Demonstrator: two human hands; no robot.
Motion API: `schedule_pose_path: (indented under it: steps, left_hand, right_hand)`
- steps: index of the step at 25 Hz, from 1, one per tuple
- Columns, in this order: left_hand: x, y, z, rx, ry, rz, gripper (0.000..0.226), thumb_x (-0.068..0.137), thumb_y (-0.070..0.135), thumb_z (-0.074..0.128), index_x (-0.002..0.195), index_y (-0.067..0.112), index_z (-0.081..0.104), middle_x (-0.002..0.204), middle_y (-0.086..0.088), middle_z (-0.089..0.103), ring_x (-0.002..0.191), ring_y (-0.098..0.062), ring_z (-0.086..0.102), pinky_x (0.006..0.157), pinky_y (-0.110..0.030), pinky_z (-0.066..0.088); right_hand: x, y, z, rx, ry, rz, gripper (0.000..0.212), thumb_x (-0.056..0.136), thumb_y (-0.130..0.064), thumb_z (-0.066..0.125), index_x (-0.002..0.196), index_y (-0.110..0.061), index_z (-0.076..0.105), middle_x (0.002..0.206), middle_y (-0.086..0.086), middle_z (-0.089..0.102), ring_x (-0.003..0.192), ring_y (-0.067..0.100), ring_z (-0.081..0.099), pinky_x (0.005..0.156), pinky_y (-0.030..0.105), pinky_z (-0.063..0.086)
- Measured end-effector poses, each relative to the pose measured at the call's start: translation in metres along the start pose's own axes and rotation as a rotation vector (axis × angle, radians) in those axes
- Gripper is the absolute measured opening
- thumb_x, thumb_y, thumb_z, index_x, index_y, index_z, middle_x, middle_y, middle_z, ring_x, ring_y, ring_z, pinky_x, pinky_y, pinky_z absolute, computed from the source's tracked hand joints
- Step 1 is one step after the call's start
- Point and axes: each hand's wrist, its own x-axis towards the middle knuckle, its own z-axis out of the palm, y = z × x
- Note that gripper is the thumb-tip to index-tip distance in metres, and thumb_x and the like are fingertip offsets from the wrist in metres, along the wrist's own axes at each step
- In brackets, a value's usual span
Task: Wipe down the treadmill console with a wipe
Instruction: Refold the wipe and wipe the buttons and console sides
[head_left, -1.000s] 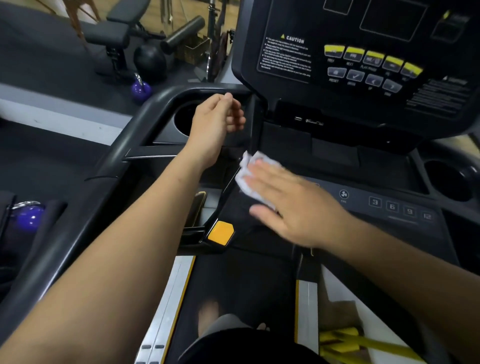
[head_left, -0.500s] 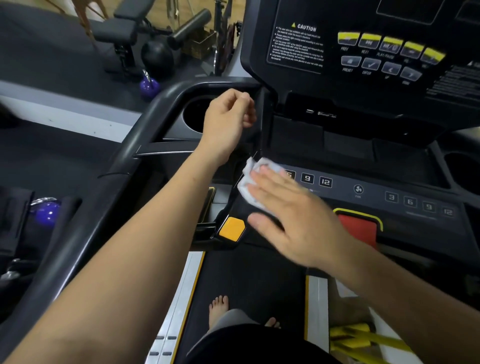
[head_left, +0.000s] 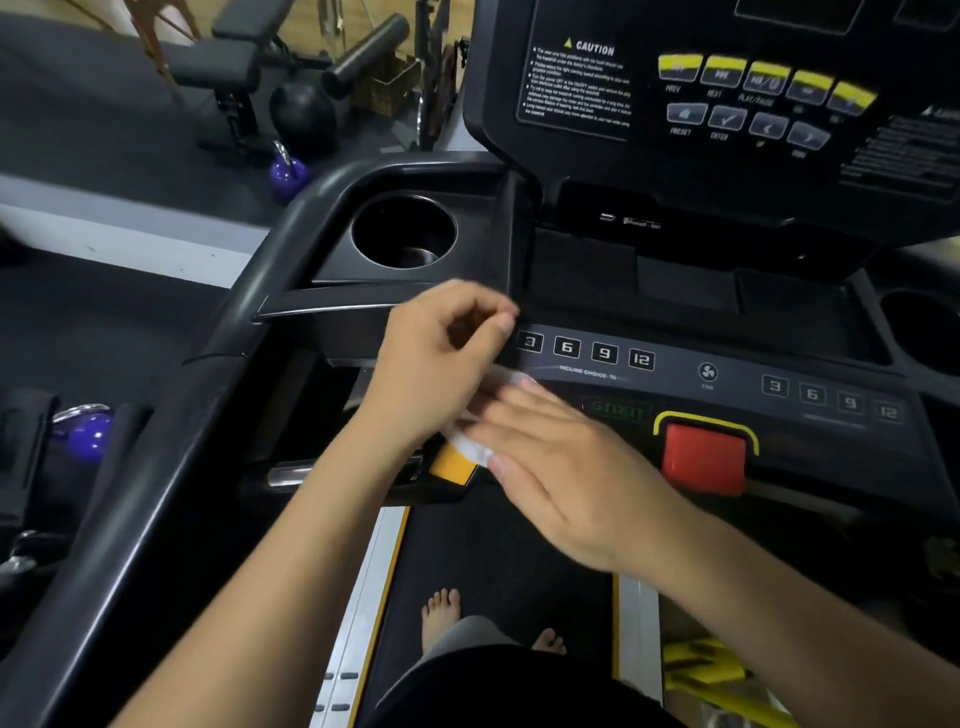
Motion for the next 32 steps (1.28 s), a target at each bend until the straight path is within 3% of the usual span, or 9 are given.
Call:
schedule_pose_path:
  steps: [5,8,11,14,18,20,25,28,32]
  left_hand:
    - [-0.032,0.006,-0.02,-0.134,-0.009,-0.124,0.015,0.089,0.022,0.066,0.103,0.023,0.071,0.094,0.004,0.072,0.085,-0.013,0.068,0.079,-0.025,0.054]
    - [-0.035,0.007,-0.031,-0.129,-0.204,-0.203,0.026,0.079,0.026,0.078,0.105,0.027,0.072,0.091,0.004,0.07,0.079,-0.011,0.063,0.075,-0.03,0.054]
    - [-0.036,0.009,-0.033,0.044,-0.186,-0.169,0.015,0.082,0.02,0.079,0.091,0.031,0.075,0.082,0.004,0.069,0.07,-0.006,0.06,0.066,-0.02,0.047]
    - [-0.036,0.016,-0.032,-0.207,-0.038,-0.221,0.011,0.088,0.02,0.069,0.079,0.025,0.071,0.075,0.001,0.069,0.068,-0.009,0.061,0.062,-0.02,0.049]
    - [-0.032,0.021,-0.026,-0.562,0.08,-0.408,0.015,0.093,0.024,0.057,0.078,0.021,0.058,0.077,-0.002,0.064,0.066,-0.016,0.06,0.057,-0.03,0.052]
    - [-0.029,0.024,-0.022,-0.585,0.116,-0.461,0.016,0.094,0.026,0.053,0.079,0.021,0.056,0.082,-0.003,0.068,0.069,-0.017,0.063,0.058,-0.032,0.053]
    - [-0.028,0.028,-0.014,-0.62,-0.019,-0.394,0.016,0.083,0.022,0.073,0.083,0.019,0.058,0.084,-0.01,0.062,0.075,-0.022,0.06,0.064,-0.031,0.05]
    - [-0.027,0.032,-0.013,-0.689,-0.038,-0.347,0.021,0.076,0.005,0.074,0.076,0.019,0.058,0.083,-0.009,0.064,0.078,-0.024,0.061,0.07,-0.034,0.05]
    - [-0.025,0.036,-0.009,-0.72,0.041,-0.365,0.022,0.08,0.009,0.072,0.071,0.018,0.054,0.076,-0.011,0.054,0.072,-0.024,0.056,0.067,-0.035,0.052]
  right_hand:
    - [0.016,0.015,-0.01,0.189,0.248,0.175,0.048,0.084,0.005,0.061,0.127,-0.017,0.063,0.135,0.0,0.056,0.125,0.013,0.05,0.108,0.024,0.036]
    - [0.017,0.019,-0.007,0.115,0.362,0.216,0.041,0.079,-0.005,0.072,0.118,-0.011,0.066,0.123,0.003,0.059,0.116,0.018,0.051,0.099,0.025,0.041]
    - [0.015,0.021,-0.008,0.06,0.478,0.18,0.019,0.085,-0.017,0.071,0.101,-0.009,0.073,0.109,0.002,0.063,0.105,0.018,0.053,0.09,0.023,0.043]
    - [0.013,0.016,-0.01,0.081,0.392,0.191,0.035,0.084,-0.034,0.068,0.114,-0.017,0.068,0.105,-0.006,0.059,0.101,0.013,0.051,0.085,0.028,0.045]
    - [0.021,0.02,-0.026,0.291,0.422,0.316,0.04,0.083,-0.021,0.072,0.119,-0.036,0.06,0.084,-0.022,0.055,0.076,0.003,0.055,0.067,0.013,0.044]
    - [0.025,0.022,-0.035,0.572,0.499,0.407,0.033,0.084,-0.014,0.071,0.108,-0.035,0.065,0.079,-0.016,0.062,0.07,0.006,0.061,0.067,0.017,0.049]
    - [0.031,0.019,-0.041,1.372,0.552,0.503,0.027,0.091,0.001,0.058,0.114,-0.013,0.062,0.097,0.011,0.07,0.097,0.027,0.07,0.079,0.034,0.057]
    - [0.03,0.021,-0.048,1.473,0.585,0.544,0.034,0.09,-0.007,0.064,0.122,-0.015,0.056,0.102,0.011,0.072,0.097,0.025,0.071,0.077,0.035,0.059]
    - [0.025,0.017,-0.044,1.165,0.425,0.618,0.048,0.081,-0.015,0.075,0.124,-0.022,0.056,0.099,0.003,0.075,0.087,0.021,0.073,0.067,0.029,0.058]
